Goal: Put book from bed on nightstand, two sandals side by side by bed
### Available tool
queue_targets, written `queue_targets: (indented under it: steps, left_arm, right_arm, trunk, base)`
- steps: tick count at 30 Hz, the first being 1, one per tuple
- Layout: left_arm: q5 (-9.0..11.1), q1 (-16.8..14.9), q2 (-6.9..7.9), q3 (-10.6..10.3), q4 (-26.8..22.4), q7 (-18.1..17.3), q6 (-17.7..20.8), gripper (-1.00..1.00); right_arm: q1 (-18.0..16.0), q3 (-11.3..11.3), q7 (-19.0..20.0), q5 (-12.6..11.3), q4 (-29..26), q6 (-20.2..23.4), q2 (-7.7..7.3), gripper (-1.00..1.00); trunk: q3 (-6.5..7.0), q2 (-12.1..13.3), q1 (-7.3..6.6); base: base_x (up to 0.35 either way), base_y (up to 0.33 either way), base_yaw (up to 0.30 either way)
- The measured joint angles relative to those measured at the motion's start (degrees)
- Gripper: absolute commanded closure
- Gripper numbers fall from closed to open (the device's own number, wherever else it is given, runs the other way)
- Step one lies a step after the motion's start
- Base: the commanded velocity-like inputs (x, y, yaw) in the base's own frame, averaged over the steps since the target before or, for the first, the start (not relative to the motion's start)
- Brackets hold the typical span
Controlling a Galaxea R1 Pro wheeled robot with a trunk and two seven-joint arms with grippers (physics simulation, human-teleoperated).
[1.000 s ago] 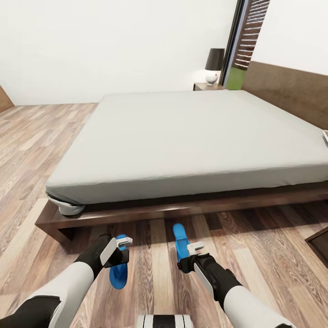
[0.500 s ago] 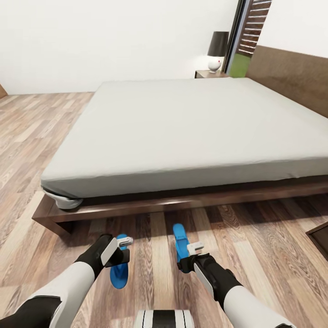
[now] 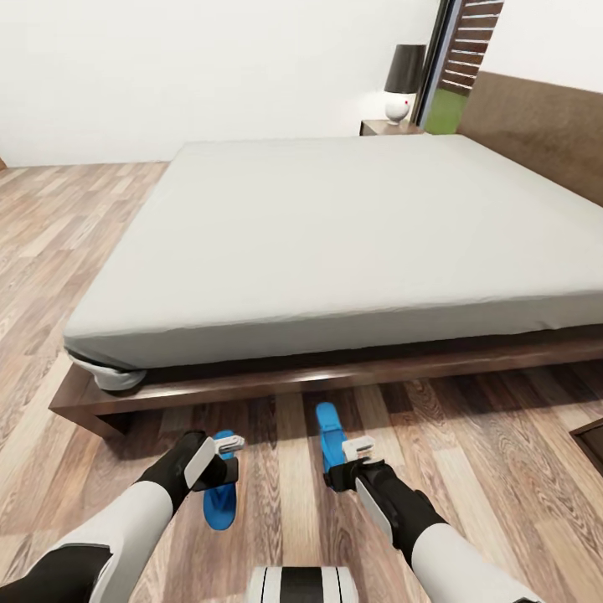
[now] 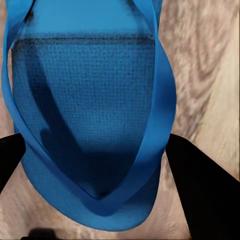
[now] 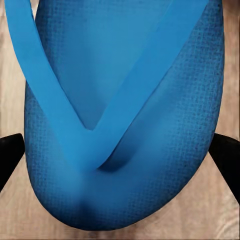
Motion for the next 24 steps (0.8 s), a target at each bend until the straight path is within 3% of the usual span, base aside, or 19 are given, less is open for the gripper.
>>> queue_targets:
  steps: [7, 20, 24]
  left_arm:
    - [-0.16, 0.00, 0.20, -0.07, 0.01, -2.30, 0.02, 1.00]
    - [-0.17, 0.01, 0.10, -0.10, -0.07, -2.12, 0.04, 1.00]
    - [-0.19, 0.00, 0.16, -0.11, -0.04, -2.08, 0.03, 1.00]
  right_arm:
    - [0.15, 0.12, 0.10, -0.40, -1.43, 0.56, -0.62, 1.00]
    - [0.20, -0.10, 1.33, 0.47, -1.24, 0.25, -0.73, 1.00]
    - [2.12, 0.10, 1.38, -0.13, -2.81, -0.24, -1.65, 1.00]
  trunk:
    - [-0.01, 0.01, 0.02]
    - [-0.01, 0.01, 0.04]
    - [-0.01, 0.00, 0.04]
  base:
    - [0.270, 0.027, 0.000]
    - [0.009, 0.000, 0.000]
    - [0.000, 0.000, 0.000]
